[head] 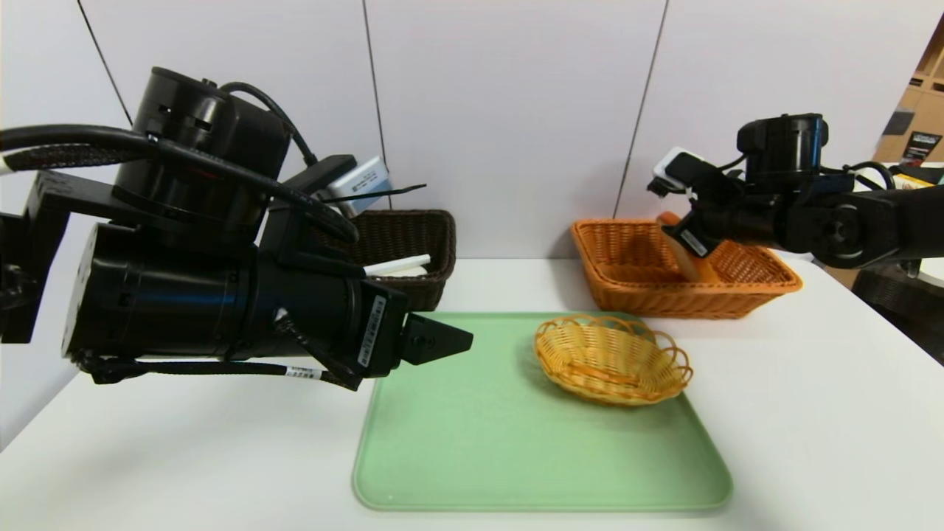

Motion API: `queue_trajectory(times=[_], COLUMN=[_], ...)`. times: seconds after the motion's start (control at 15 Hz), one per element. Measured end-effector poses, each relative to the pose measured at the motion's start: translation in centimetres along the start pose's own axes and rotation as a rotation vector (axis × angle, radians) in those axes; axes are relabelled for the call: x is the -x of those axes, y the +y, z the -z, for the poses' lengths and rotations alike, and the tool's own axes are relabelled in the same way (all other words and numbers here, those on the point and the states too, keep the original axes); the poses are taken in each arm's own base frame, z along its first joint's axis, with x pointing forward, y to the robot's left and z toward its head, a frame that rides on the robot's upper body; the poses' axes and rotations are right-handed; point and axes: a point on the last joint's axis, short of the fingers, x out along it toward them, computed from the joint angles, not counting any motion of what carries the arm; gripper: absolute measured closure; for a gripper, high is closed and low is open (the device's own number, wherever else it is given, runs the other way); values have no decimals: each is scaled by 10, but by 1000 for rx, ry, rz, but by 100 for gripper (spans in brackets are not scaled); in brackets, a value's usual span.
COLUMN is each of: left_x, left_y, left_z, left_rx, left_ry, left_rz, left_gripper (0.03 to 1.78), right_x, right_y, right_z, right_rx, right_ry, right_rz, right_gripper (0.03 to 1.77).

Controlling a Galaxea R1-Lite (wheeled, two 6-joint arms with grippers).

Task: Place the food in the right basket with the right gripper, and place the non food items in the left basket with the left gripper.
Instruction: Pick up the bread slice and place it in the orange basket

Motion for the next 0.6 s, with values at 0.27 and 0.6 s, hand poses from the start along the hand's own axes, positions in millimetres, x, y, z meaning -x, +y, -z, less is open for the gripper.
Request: queue_trajectory(times=[0.27, 0.6], left_x=[1, 2], left_y=[-1, -3], left_z=[-1, -1], left_rx=[-3, -8], left_ry=[-5, -9], left_rz=[2, 10], left_gripper=[12, 12], right_x=[16, 35], right_y=[-7, -27], right_z=[-7, -26], right_rx=[-45, -242], right_ry=[4, -35], right_rz=[-32, -44], right_gripper=[40, 25])
